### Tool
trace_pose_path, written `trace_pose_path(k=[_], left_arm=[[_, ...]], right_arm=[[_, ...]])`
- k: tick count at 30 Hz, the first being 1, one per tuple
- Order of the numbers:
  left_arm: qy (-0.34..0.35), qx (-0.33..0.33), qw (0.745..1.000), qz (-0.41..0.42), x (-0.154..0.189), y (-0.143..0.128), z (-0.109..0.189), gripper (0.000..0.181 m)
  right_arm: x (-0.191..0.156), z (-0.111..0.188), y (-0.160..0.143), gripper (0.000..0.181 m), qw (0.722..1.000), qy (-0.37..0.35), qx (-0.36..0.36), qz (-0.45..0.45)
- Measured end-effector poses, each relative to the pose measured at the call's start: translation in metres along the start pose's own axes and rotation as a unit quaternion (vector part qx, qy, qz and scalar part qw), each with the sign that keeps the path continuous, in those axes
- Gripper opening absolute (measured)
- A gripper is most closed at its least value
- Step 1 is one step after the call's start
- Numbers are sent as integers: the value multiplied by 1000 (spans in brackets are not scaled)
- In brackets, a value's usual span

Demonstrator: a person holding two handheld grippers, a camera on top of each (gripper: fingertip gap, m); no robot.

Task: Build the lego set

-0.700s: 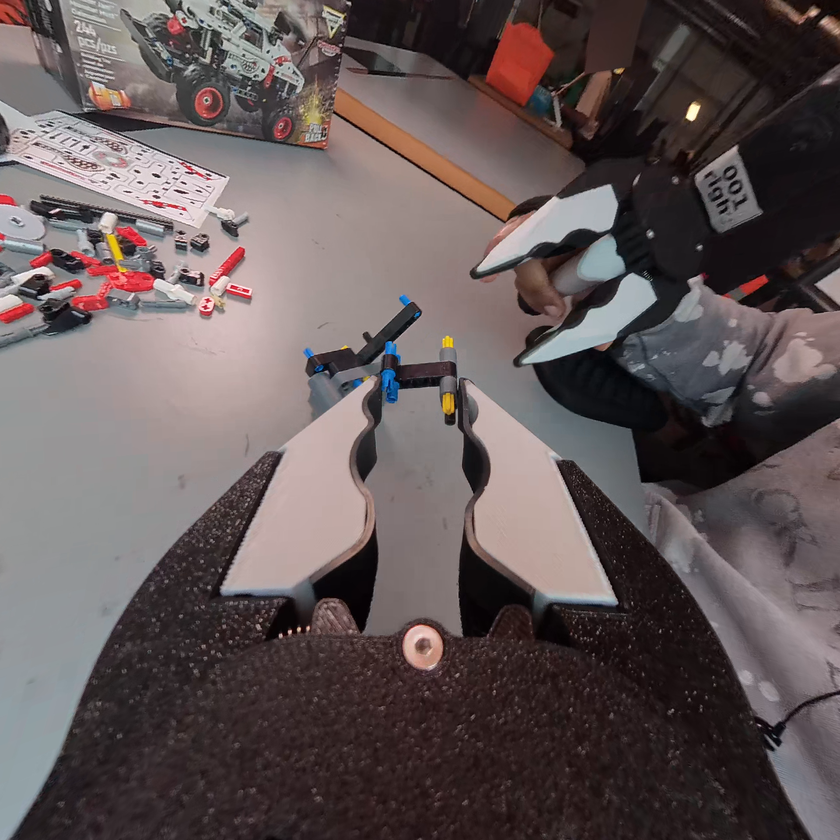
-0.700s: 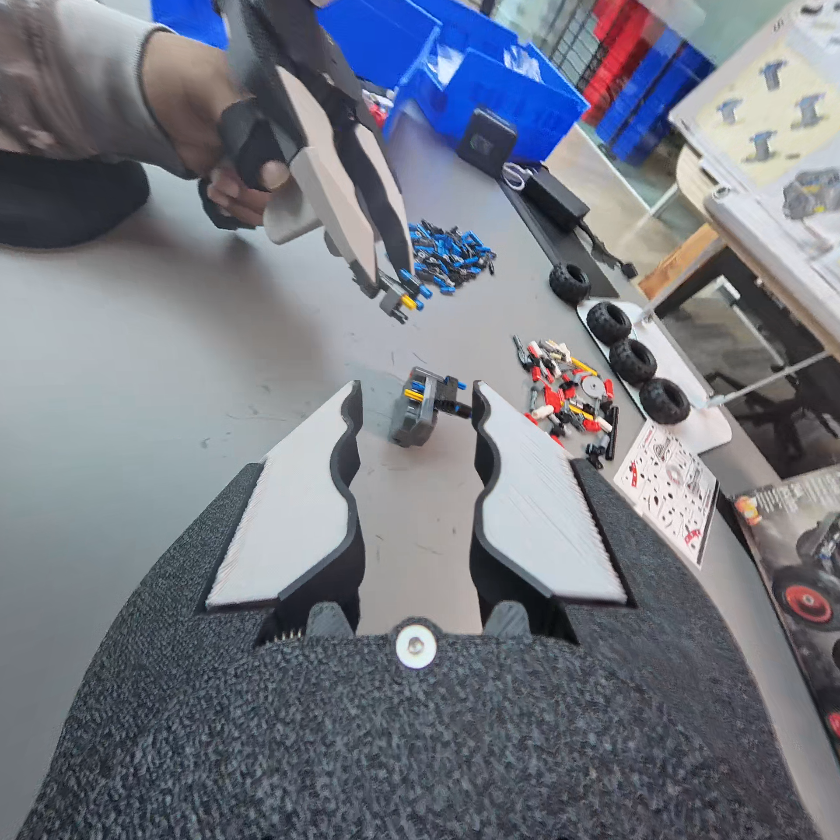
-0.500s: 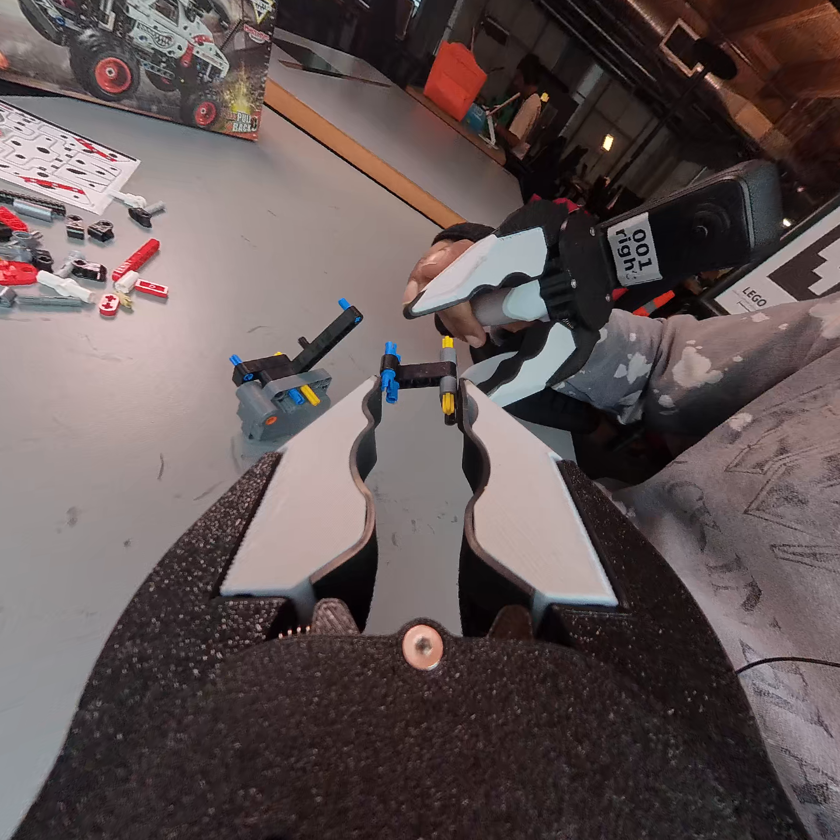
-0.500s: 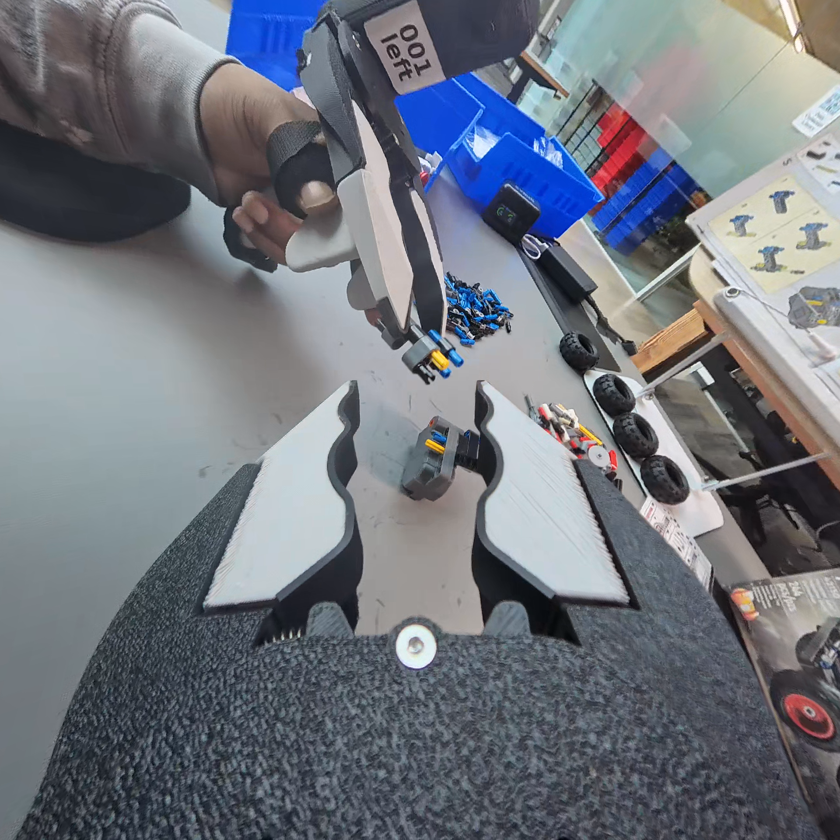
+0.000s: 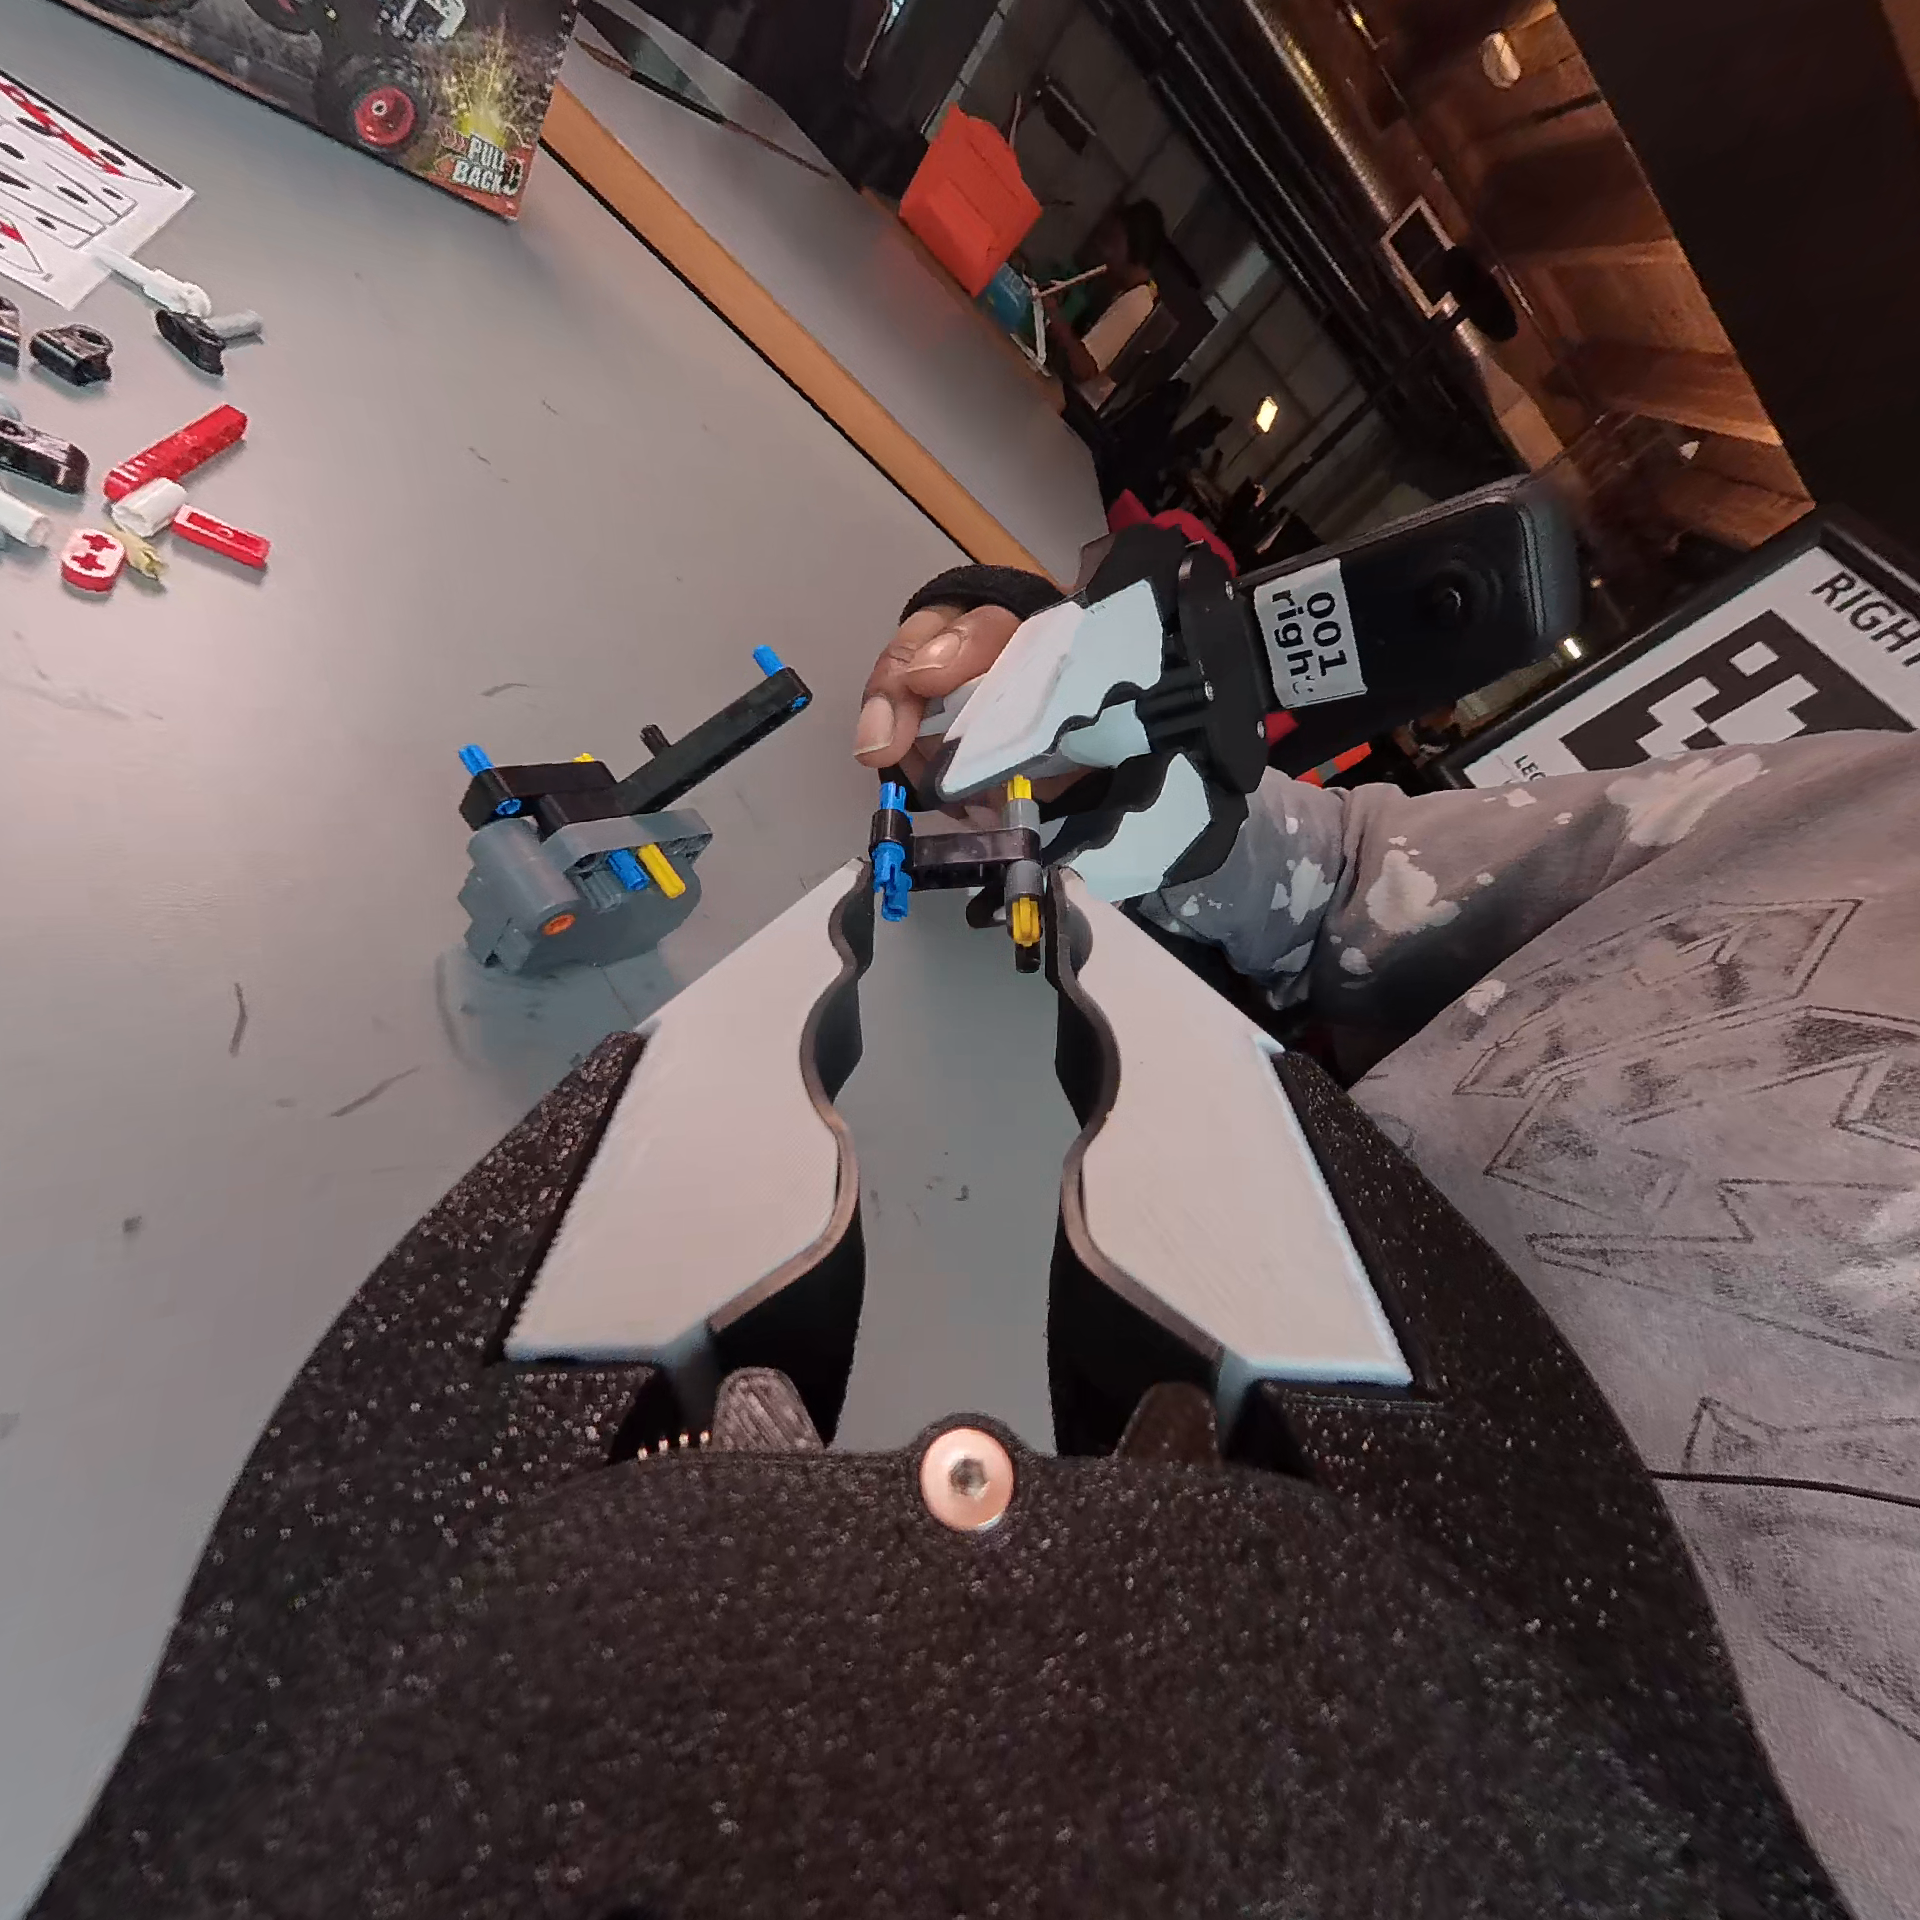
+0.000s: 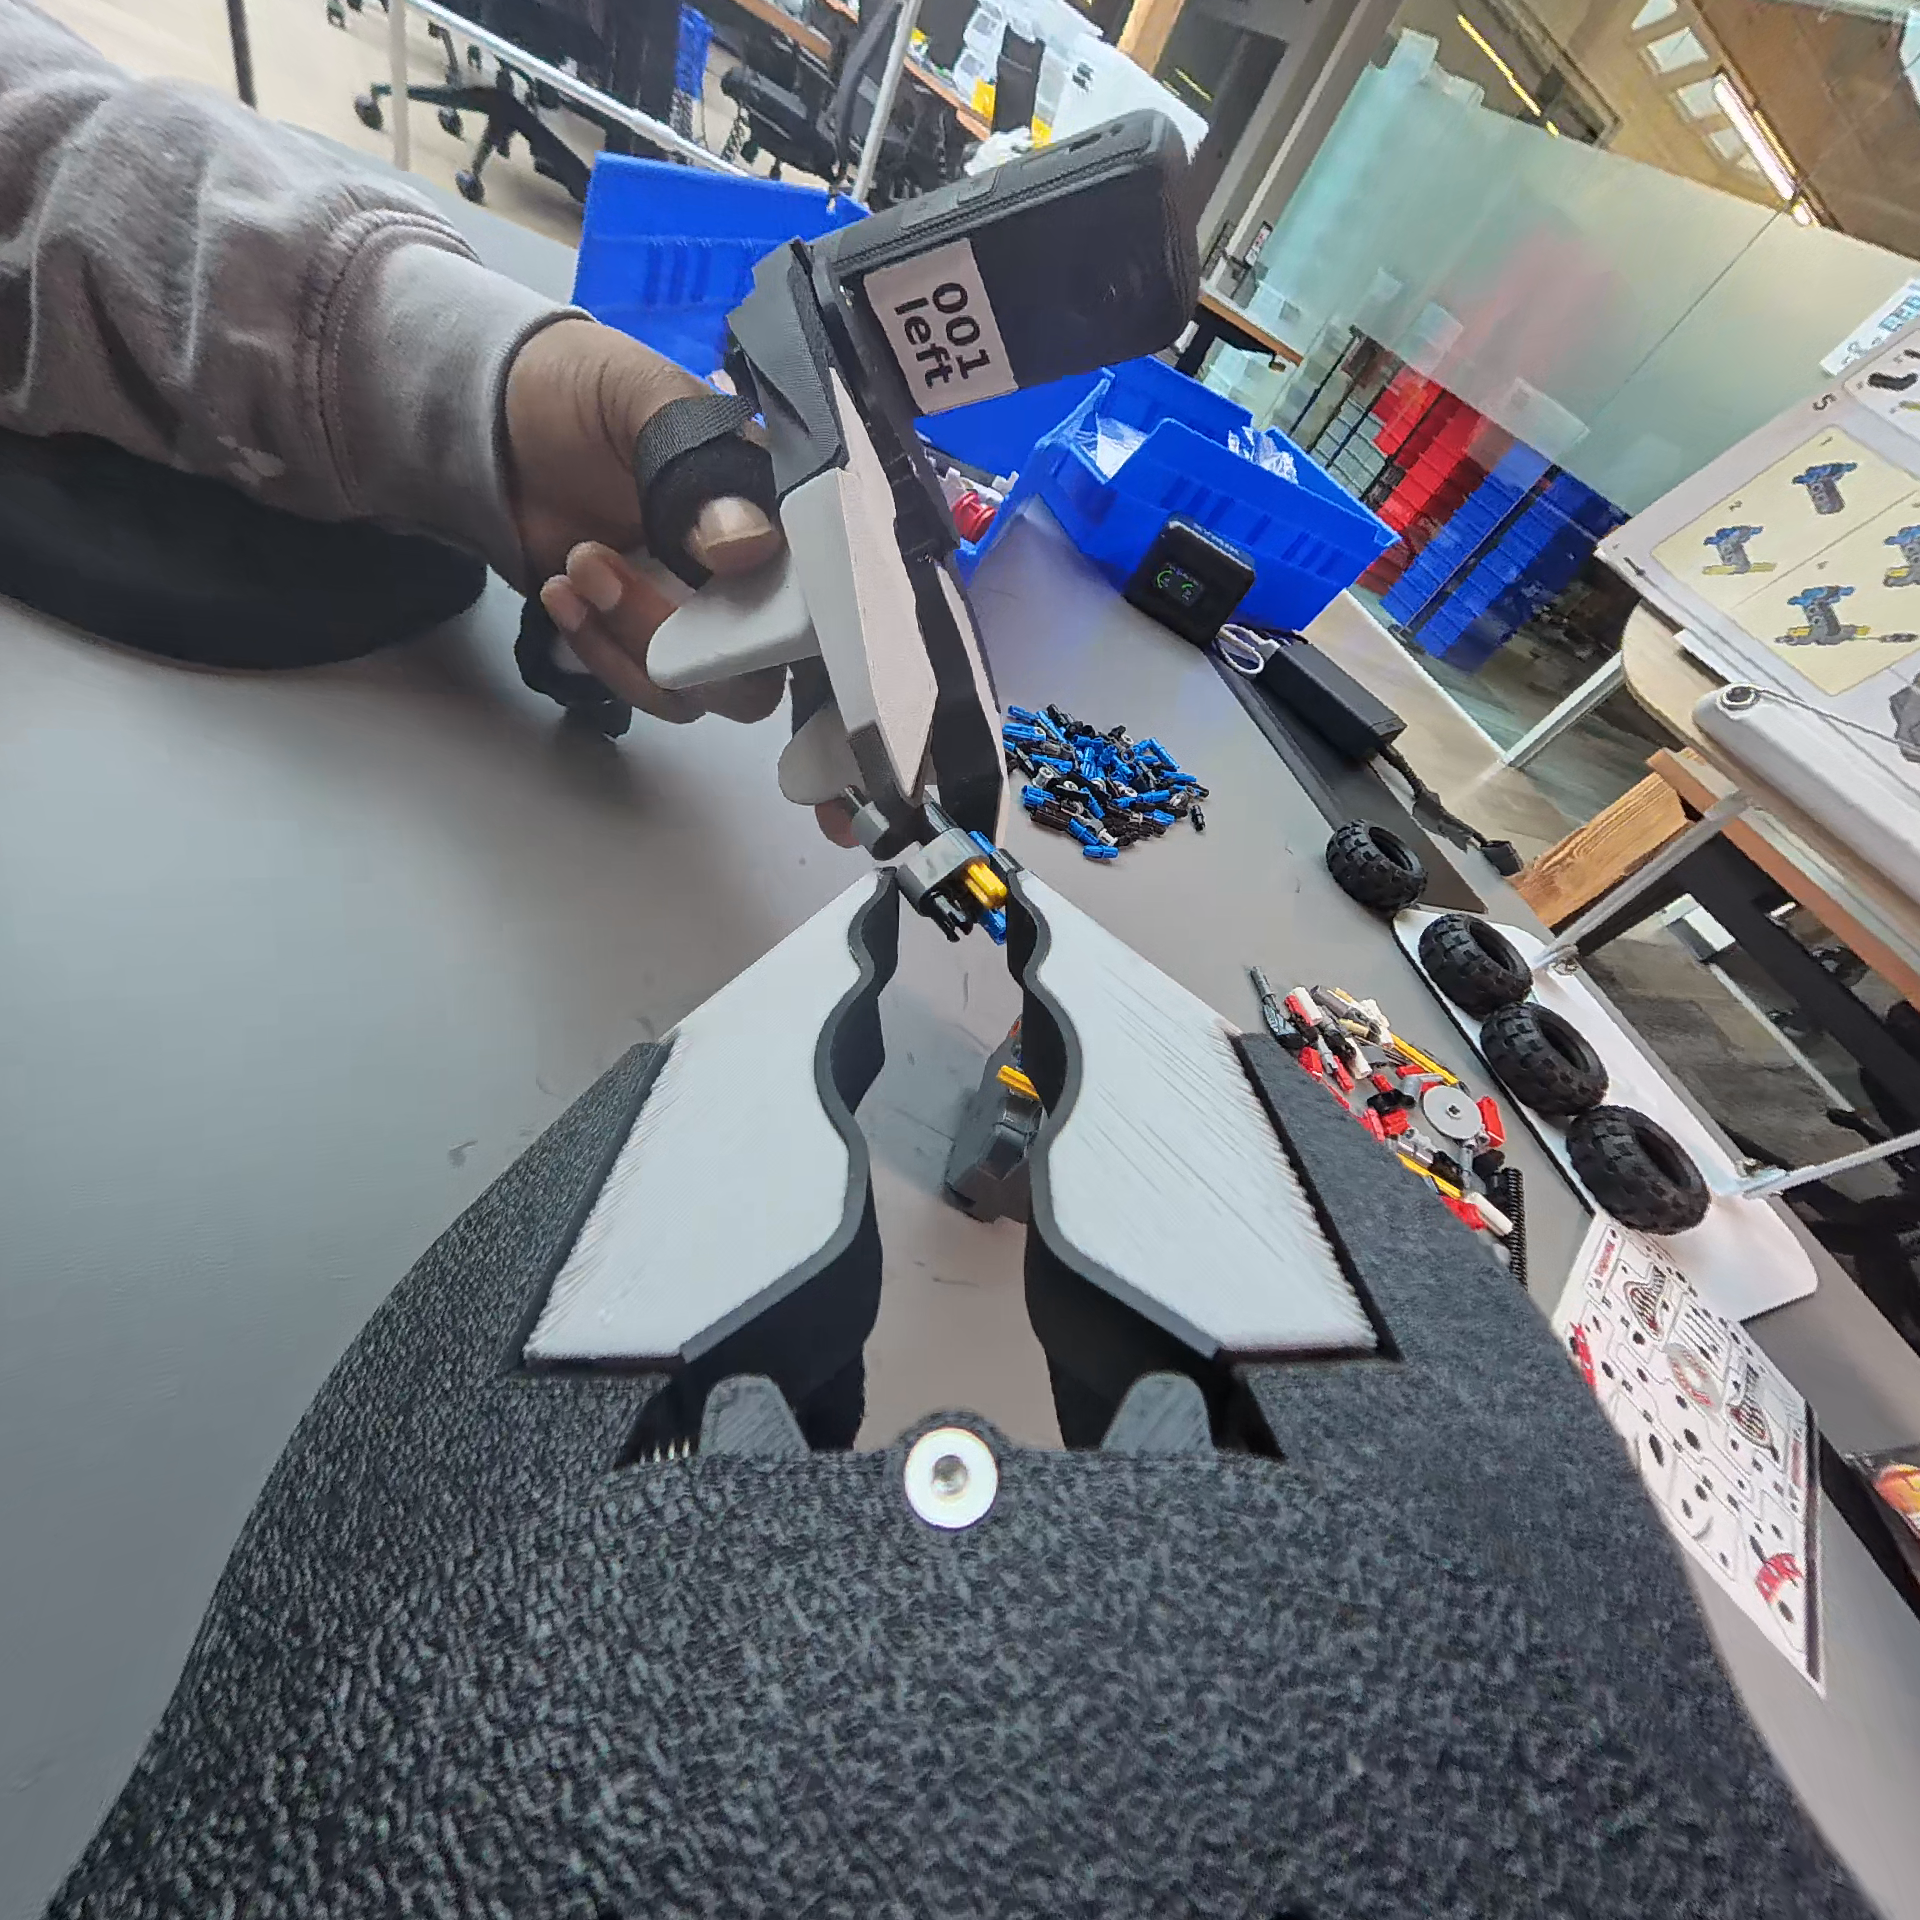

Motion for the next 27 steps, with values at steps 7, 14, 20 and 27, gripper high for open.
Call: trace_pose_path(k=[7,14,20,27], left_arm=[[-39,-49,994,93,-4,-11,6,32],[-78,-85,985,132,10,-25,-7,32],[-115,-63,974,182,12,-17,-4,32],[-125,-31,979,160,16,-5,5,37]], right_arm=[[-8,6,-18,28,997,15,-58,41],[-23,4,-10,21,998,18,-40,49],[-22,3,-3,15,999,17,-10,38],[-16,12,6,15,998,34,43,-38]])
Point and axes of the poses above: each gripper's, where its closed fingertips meet, z back along the fingers, y out of its top, x = y × z across the jaws, the point moved 1 cm from there along z, back along the fingers, and after that the axes turned 12 degrees about y, right-handed, at the moved point
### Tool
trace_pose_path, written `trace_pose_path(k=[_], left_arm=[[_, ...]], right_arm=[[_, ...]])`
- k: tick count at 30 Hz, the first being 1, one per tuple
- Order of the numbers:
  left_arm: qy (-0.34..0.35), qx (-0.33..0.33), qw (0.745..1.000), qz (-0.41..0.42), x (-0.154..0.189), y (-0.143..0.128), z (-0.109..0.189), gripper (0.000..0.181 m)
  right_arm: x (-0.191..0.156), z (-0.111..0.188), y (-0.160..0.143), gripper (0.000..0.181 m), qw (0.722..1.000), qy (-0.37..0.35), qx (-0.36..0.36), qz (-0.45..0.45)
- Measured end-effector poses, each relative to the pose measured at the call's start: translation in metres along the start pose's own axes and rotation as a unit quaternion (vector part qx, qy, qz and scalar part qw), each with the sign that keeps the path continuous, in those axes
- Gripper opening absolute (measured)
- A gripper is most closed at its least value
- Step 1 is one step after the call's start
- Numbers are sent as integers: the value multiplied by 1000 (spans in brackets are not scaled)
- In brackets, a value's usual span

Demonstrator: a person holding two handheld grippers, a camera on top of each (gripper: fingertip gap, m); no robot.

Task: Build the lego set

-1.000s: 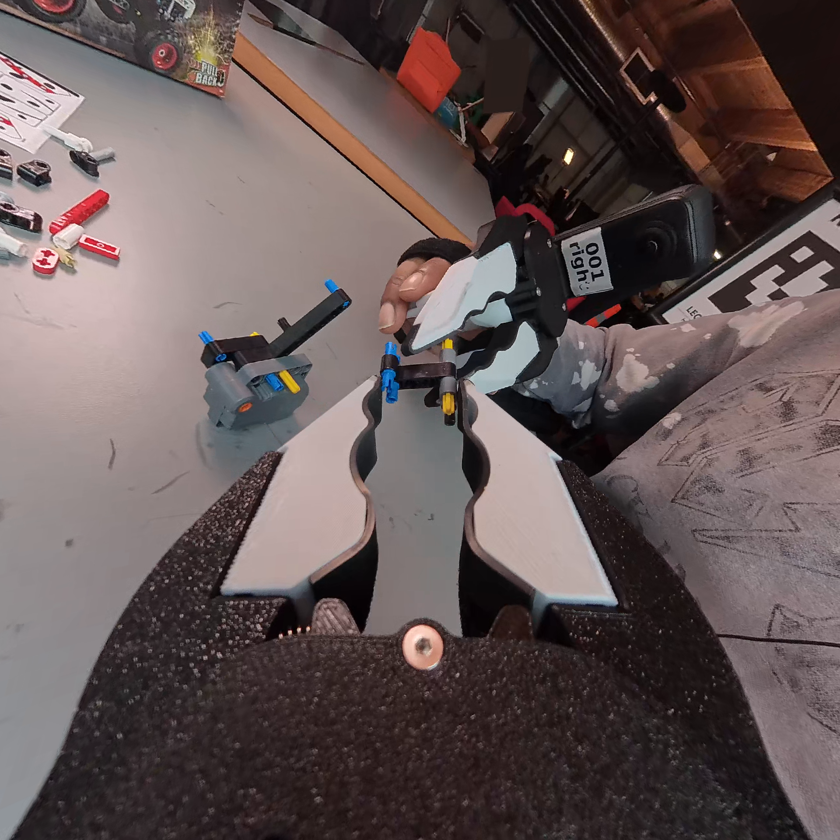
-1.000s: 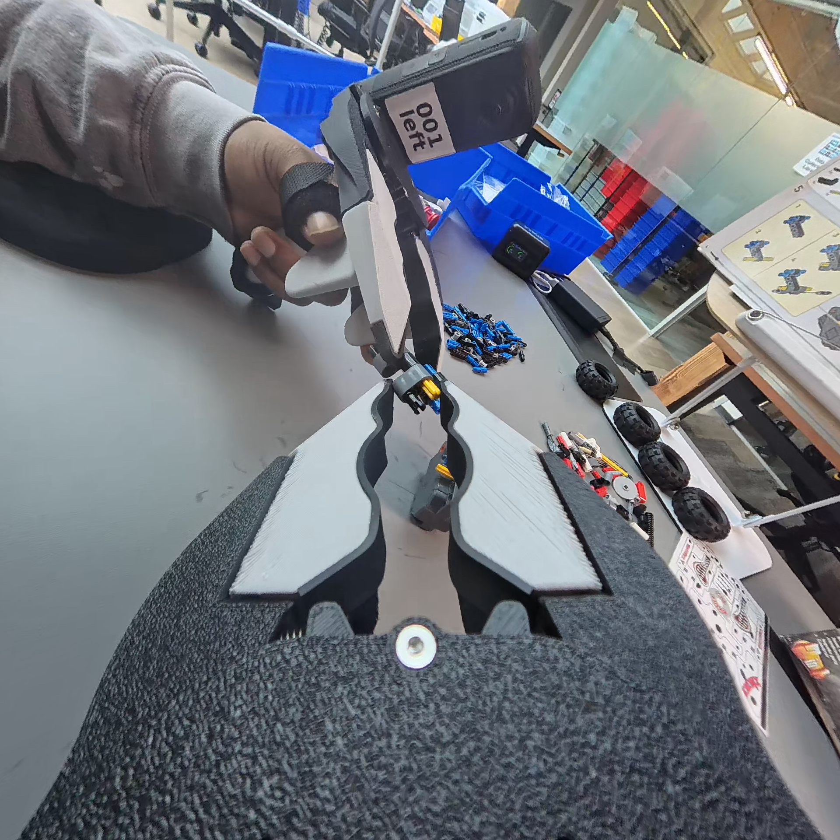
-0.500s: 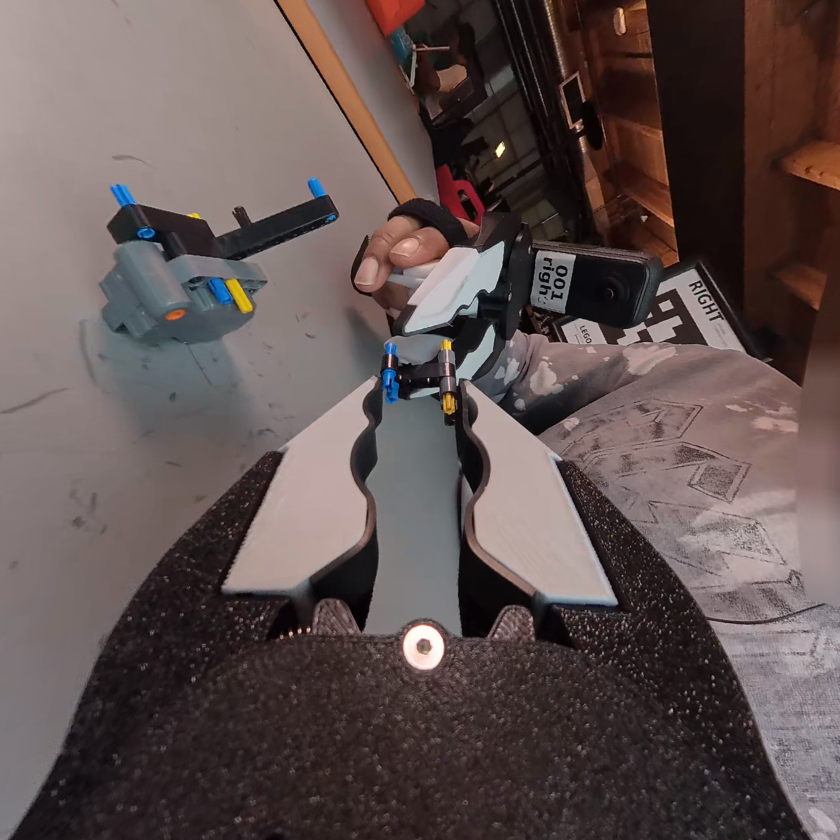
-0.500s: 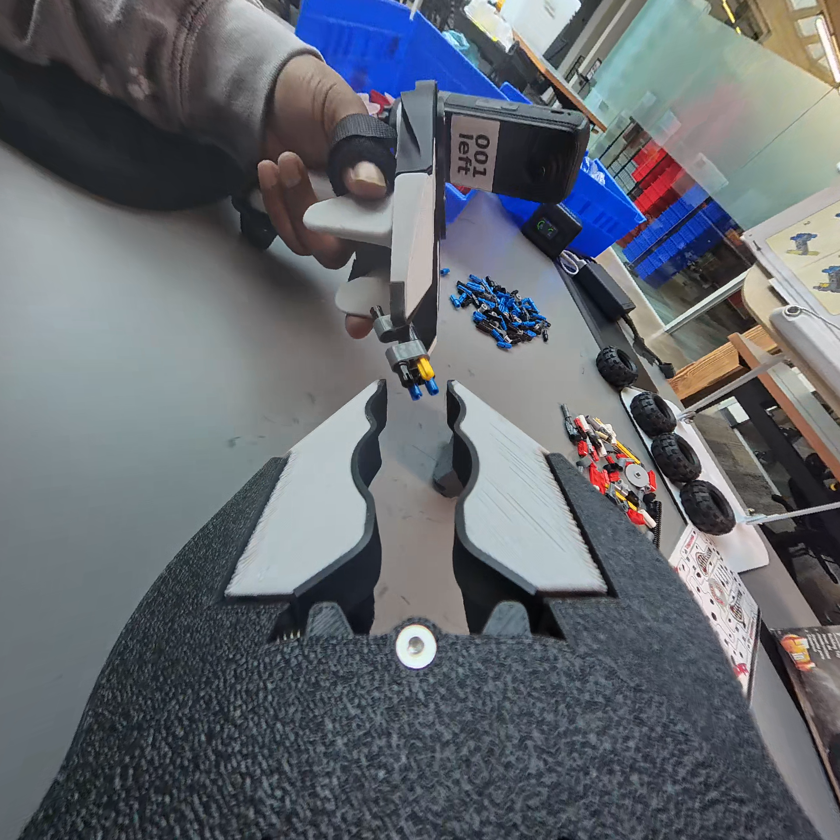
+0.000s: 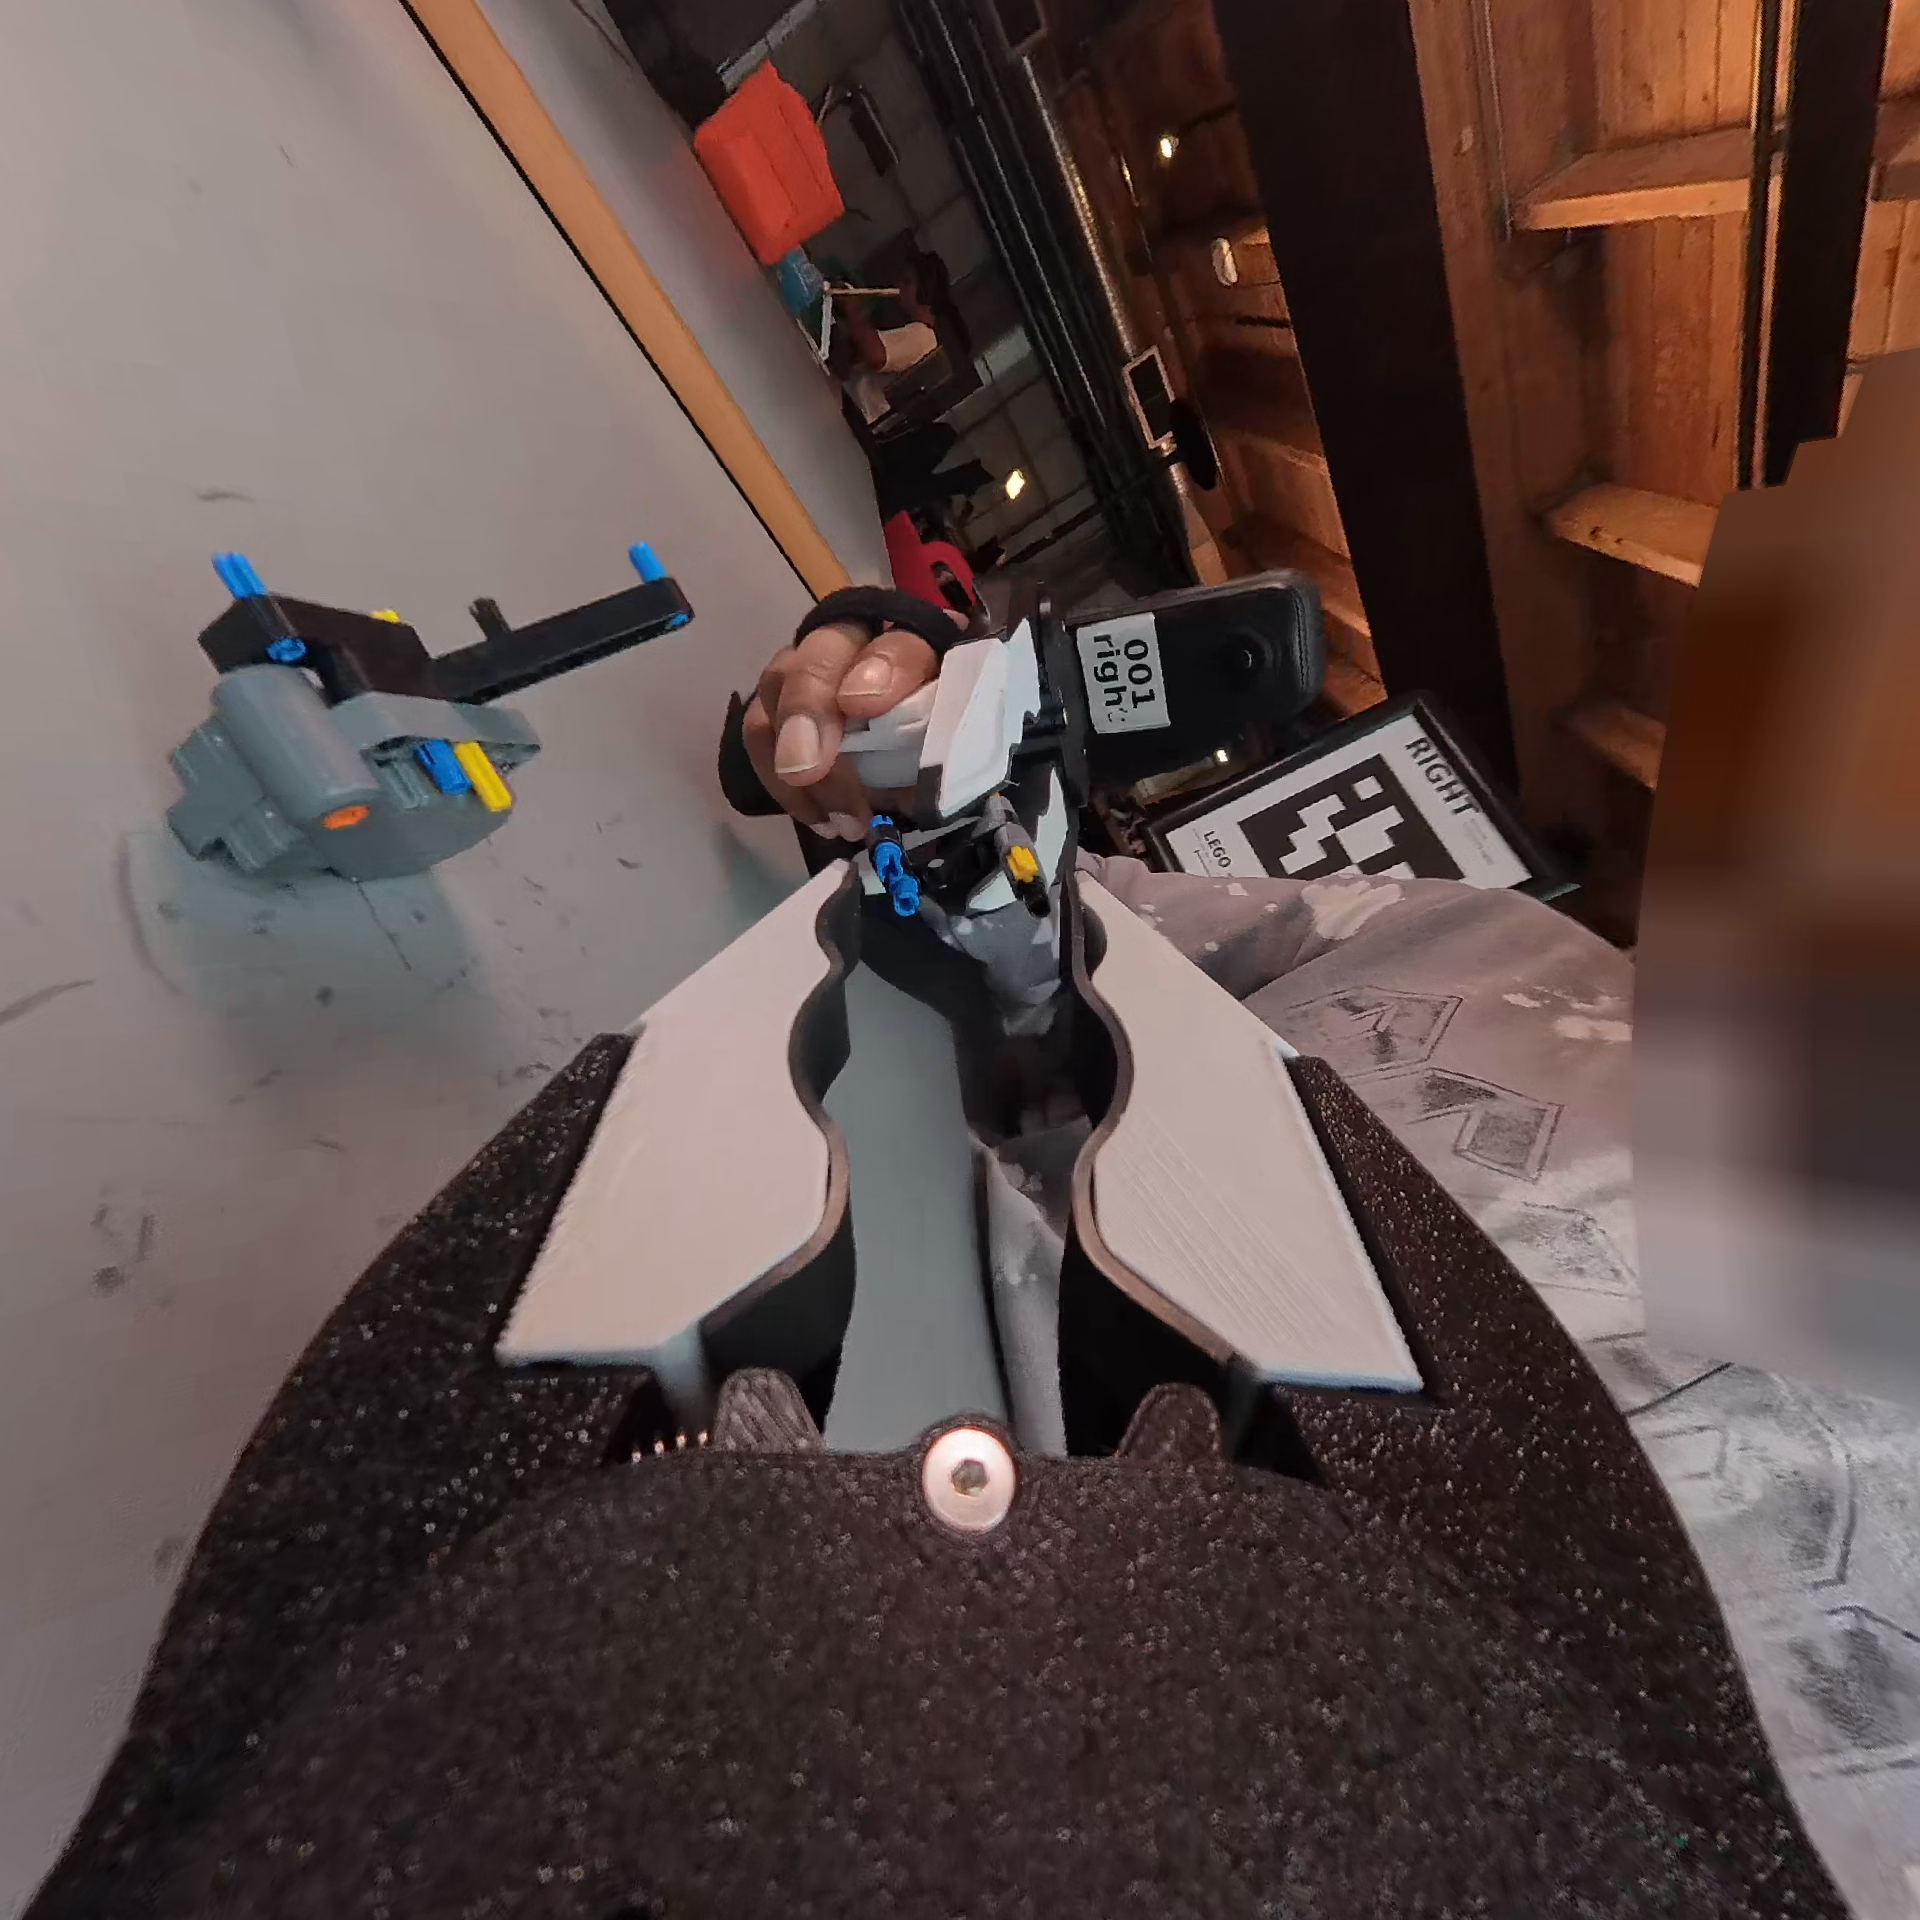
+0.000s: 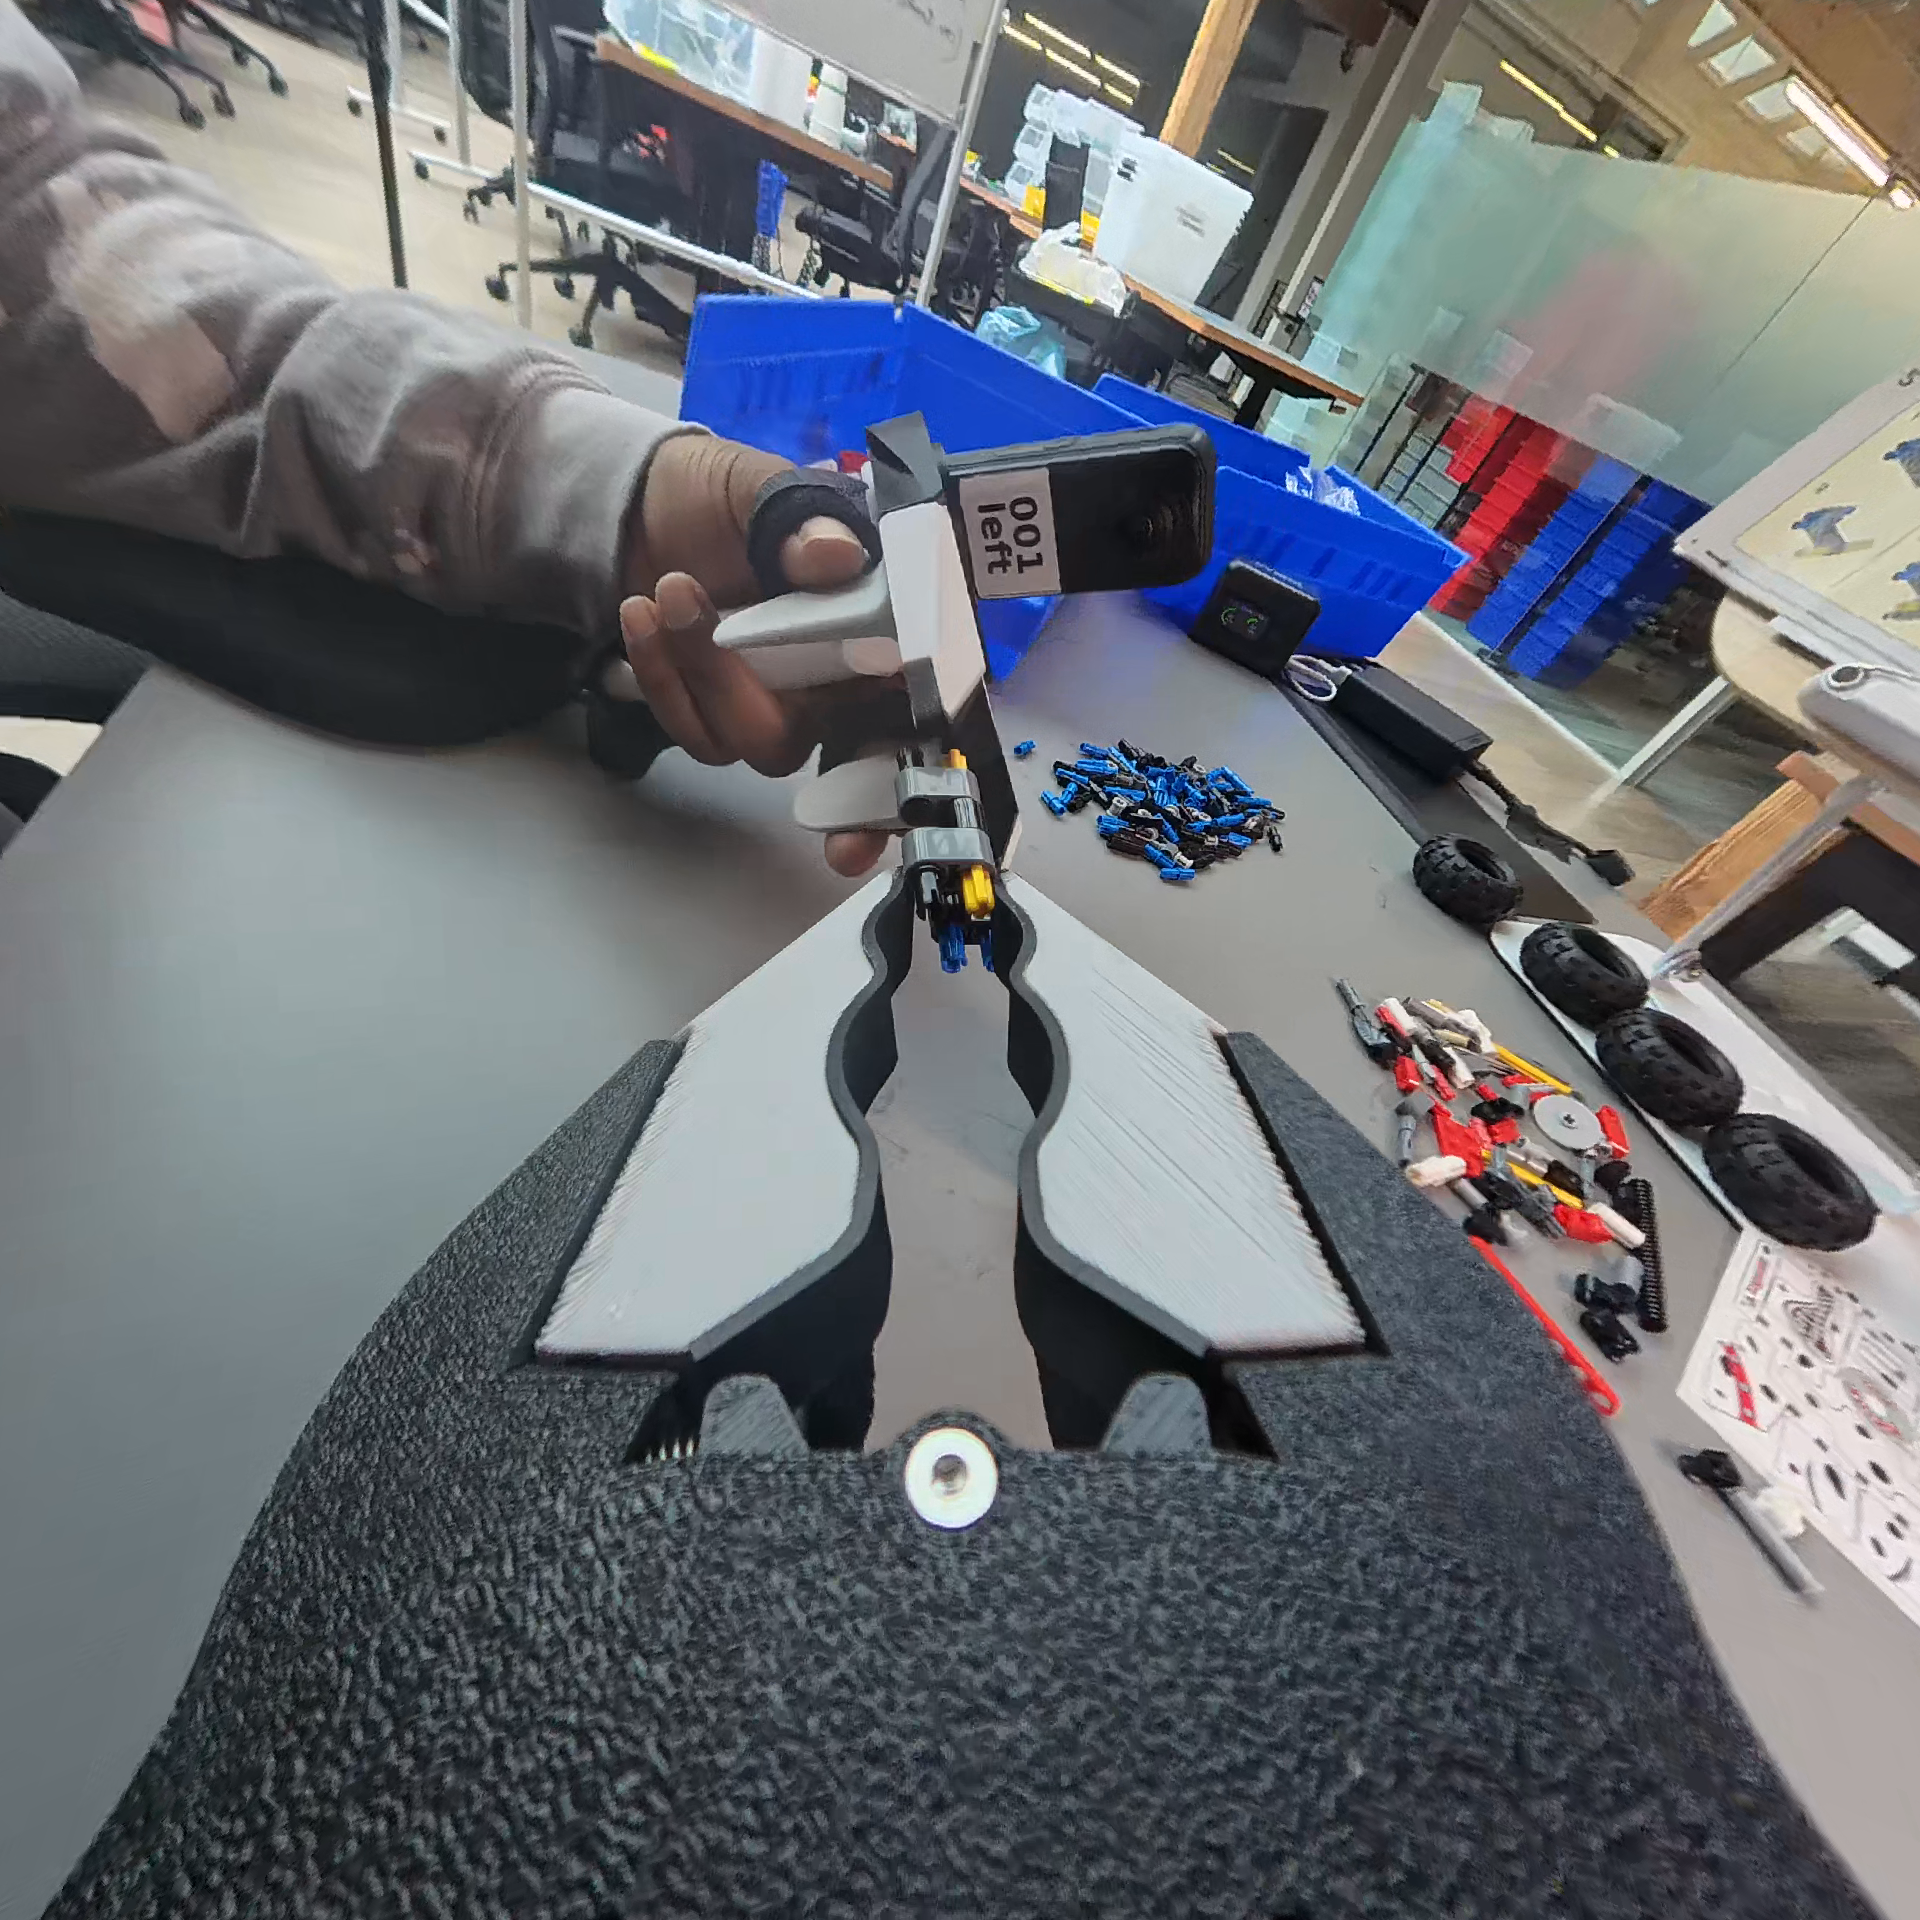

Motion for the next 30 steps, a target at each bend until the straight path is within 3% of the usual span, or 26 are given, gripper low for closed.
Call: trace_pose_path(k=[3,6,9,12,16,23,30], left_arm=[[49,17,994,-98,2,5,5,39],[103,7,971,-215,4,-2,2,37],[158,-15,935,-316,-1,-13,-6,36],[190,-25,903,-385,-4,-21,-14,35],[192,-12,897,-398,-2,-20,-17,35],[185,58,899,-392,10,2,-2,45],[170,47,885,-432,16,-9,-10,64]], right_arm=[[5,7,4,14,997,18,36,-71],[3,10,5,14,983,66,61,-163],[0,13,14,14,950,124,115,-264],[-1,19,30,14,899,187,189,-347],[2,26,38,14,833,240,253,-429],[3,22,23,14,811,248,220,-482],[-13,11,12,12,776,284,176,-535]])
Point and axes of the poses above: each gripper's, where its closed fingertips meet, z back along the fingers, y out of its top, x = y × z across the jaws, the point moved 1 cm from there along z, back along the fingers, and after that the axes turned 12 degrees about y, right-handed, at the moved point
